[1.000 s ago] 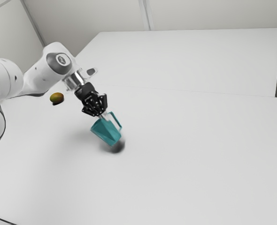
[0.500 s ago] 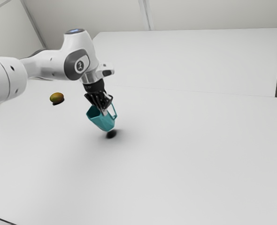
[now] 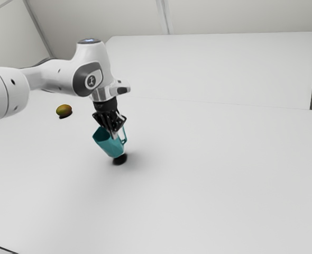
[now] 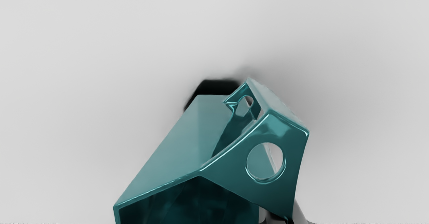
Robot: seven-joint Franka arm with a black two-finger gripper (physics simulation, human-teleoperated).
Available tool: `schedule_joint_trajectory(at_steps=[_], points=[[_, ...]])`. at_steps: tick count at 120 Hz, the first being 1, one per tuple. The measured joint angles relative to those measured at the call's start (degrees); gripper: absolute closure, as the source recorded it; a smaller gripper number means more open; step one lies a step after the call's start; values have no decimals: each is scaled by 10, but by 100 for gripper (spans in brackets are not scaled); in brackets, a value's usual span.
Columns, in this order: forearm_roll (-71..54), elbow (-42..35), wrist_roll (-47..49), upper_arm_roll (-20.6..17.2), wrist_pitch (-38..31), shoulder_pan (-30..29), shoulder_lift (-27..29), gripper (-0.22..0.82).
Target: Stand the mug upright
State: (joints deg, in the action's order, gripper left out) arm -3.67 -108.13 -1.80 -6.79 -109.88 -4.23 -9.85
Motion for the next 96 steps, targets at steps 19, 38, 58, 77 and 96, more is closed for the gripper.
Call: schedule_joint_trajectory(at_steps=[19, 38, 58, 77, 96], points=[[0, -1, 16, 0, 3, 0, -22, 78], [-1, -1, 30, 0, 1, 0, -35, 78], [-7, 0, 39, -1, 4, 0, -31, 53], [-11, -1, 46, -2, 7, 3, -15, 25], [-12, -1, 51, -5, 9, 14, 10, 12]])
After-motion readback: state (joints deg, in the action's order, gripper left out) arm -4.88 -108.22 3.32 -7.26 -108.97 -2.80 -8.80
